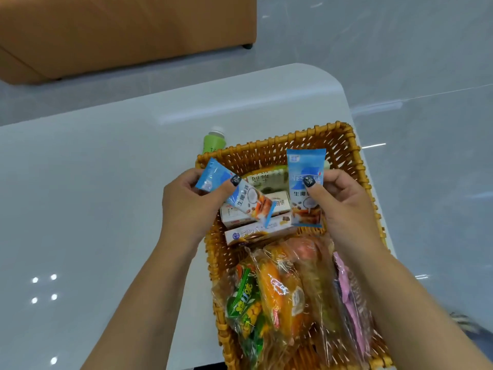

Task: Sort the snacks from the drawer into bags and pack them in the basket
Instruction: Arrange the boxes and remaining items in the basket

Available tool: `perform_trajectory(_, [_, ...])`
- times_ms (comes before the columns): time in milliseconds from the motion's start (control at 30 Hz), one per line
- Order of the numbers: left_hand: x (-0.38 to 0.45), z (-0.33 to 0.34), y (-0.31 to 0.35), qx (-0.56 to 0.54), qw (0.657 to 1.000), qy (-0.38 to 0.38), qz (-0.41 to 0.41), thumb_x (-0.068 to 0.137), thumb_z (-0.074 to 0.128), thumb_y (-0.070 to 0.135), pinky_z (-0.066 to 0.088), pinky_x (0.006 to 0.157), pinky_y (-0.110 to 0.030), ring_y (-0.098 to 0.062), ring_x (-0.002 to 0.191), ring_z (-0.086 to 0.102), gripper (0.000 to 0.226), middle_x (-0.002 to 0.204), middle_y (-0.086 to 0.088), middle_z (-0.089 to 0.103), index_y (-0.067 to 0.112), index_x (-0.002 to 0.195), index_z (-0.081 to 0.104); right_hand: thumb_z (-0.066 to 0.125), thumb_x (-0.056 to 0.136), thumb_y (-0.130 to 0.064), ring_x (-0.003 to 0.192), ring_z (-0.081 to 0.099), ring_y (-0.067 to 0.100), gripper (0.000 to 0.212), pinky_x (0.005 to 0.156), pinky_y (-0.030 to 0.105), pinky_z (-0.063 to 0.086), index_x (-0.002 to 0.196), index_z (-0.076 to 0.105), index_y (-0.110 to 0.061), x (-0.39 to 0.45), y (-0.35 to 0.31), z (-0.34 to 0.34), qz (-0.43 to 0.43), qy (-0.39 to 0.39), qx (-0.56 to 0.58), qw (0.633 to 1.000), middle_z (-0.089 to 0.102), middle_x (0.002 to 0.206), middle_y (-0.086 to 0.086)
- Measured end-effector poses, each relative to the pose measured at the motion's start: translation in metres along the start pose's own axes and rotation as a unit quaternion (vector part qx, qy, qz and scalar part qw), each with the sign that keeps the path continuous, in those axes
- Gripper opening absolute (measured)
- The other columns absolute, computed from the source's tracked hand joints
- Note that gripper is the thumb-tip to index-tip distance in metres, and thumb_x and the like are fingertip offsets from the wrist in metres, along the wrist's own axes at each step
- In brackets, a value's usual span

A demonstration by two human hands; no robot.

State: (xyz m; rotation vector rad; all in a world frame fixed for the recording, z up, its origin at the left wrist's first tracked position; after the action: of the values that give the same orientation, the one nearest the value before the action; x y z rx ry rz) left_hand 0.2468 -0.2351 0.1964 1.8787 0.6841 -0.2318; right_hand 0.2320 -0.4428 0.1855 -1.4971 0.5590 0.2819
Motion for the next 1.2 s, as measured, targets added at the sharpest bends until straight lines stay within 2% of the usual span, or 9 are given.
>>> perform_trajectory(100, [-0.005, 0.010, 0.004, 0.076, 0.993, -0.078, 0.045, 0.084, 0.074, 0.029, 0.055, 0.054, -0.018, 0.004, 0.069, 0.067, 0.016, 0.077, 0.014, 0.067, 0.036, 0.085, 0.060, 0.059, 0.092, -0.013, 0.080, 0.072, 0.010, 0.007, 0.062, 0.026, 0.059, 0.091, 0.062, -0.020, 0.002, -0.004, -0.007, -0.001, -0.049, -0.046, 0.998, 0.074, 0.087, -0.007])
perform_trajectory(233, [-0.016, 0.032, 0.009, -0.011, 0.986, -0.167, 0.013, 0.094, 0.060, 0.026, 0.048, 0.051, -0.013, 0.001, 0.057, 0.063, 0.008, 0.062, 0.009, 0.068, 0.032, 0.090, 0.062, 0.053, 0.096, -0.012, 0.077, 0.073, 0.020, 0.008, 0.064, 0.034, 0.059, 0.102, 0.058, -0.013, -0.006, 0.004, -0.003, 0.058, -0.140, -0.100, 0.983, 0.075, 0.085, -0.002])
perform_trajectory(367, [-0.018, 0.048, 0.006, -0.057, 0.983, -0.171, -0.039, 0.099, 0.053, 0.026, 0.056, 0.063, -0.019, -0.003, 0.070, 0.069, 0.010, 0.082, 0.009, 0.074, 0.025, 0.104, 0.061, 0.052, 0.097, -0.023, 0.068, 0.072, 0.013, 0.012, 0.049, 0.022, 0.054, 0.109, 0.055, -0.024, -0.014, 0.010, -0.018, 0.063, -0.026, -0.081, 0.994, 0.073, 0.085, -0.006])
perform_trajectory(533, [-0.016, 0.063, 0.000, 0.145, 0.977, -0.095, 0.123, 0.093, 0.061, 0.017, 0.048, 0.083, -0.014, 0.004, 0.097, 0.057, 0.022, 0.106, 0.021, 0.061, 0.031, 0.110, 0.061, 0.046, 0.099, -0.027, 0.065, 0.069, 0.012, 0.016, 0.053, 0.030, 0.053, 0.113, 0.043, -0.034, -0.020, 0.012, -0.069, 0.064, 0.157, -0.188, 0.968, 0.065, 0.089, -0.009])
perform_trajectory(600, [-0.012, 0.074, -0.001, 0.236, 0.944, -0.081, 0.217, 0.092, 0.062, 0.015, 0.040, 0.095, -0.020, 0.000, 0.111, 0.047, 0.030, 0.115, 0.018, 0.054, 0.029, 0.118, 0.060, 0.047, 0.098, -0.025, 0.076, 0.067, 0.014, 0.021, 0.062, 0.036, 0.055, 0.115, 0.041, -0.035, -0.020, 0.013, -0.077, 0.068, 0.159, -0.242, 0.955, 0.064, 0.096, -0.005])
perform_trajectory(700, [0.003, 0.096, 0.000, 0.367, 0.877, -0.098, 0.294, 0.092, 0.063, 0.020, 0.027, 0.108, -0.035, -0.012, 0.130, 0.038, 0.047, 0.136, 0.010, 0.049, 0.028, 0.136, 0.050, 0.046, 0.098, -0.017, 0.073, 0.055, 0.006, 0.026, 0.053, 0.016, 0.039, 0.124, 0.044, -0.022, -0.012, 0.016, -0.072, 0.052, 0.127, -0.326, 0.935, 0.054, 0.101, -0.005])
perform_trajectory(800, [0.025, 0.109, 0.003, 0.462, 0.827, -0.101, 0.303, 0.096, 0.057, 0.030, 0.029, 0.097, -0.036, -0.016, 0.115, 0.051, 0.038, 0.125, 0.008, 0.060, 0.030, 0.133, 0.051, 0.044, 0.099, -0.013, 0.075, 0.051, 0.009, 0.027, 0.051, 0.012, 0.031, 0.126, 0.047, -0.013, 0.006, 0.016, -0.056, 0.035, 0.113, -0.374, 0.920, 0.054, 0.103, 0.002])
perform_trajectory(933, [0.043, 0.108, 0.009, 0.491, 0.810, -0.065, 0.314, 0.099, 0.052, 0.031, 0.037, 0.064, -0.031, -0.019, 0.077, 0.056, 0.018, 0.082, 0.004, 0.062, 0.021, 0.097, 0.066, 0.052, 0.096, -0.014, 0.102, 0.060, 0.027, 0.031, 0.065, 0.027, 0.047, 0.126, 0.047, -0.010, 0.031, 0.025, -0.034, 0.038, 0.102, -0.406, 0.907, 0.060, 0.120, 0.012])
perform_trajectory(1200, [0.039, 0.109, 0.001, 0.473, 0.821, -0.042, 0.316, 0.099, 0.052, 0.030, 0.032, 0.061, -0.027, -0.012, 0.077, 0.045, 0.016, 0.081, 0.007, 0.052, 0.019, 0.102, 0.064, 0.052, 0.090, -0.002, 0.104, 0.062, 0.034, 0.028, 0.082, 0.041, 0.055, 0.119, 0.053, -0.002, 0.072, 0.080, -0.027, 0.203, 0.083, -0.277, 0.936, 0.062, 0.118, 0.018])
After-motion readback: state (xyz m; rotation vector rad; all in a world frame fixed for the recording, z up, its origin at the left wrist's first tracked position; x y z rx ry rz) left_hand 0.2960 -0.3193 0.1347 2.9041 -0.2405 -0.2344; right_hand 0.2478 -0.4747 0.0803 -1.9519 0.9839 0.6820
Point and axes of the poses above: each hand's wrist, its own x-axis towards the middle knuckle, its own z-axis out of the palm, y = z × x, the point moved 2 cm from there along x, towards the middle knuckle
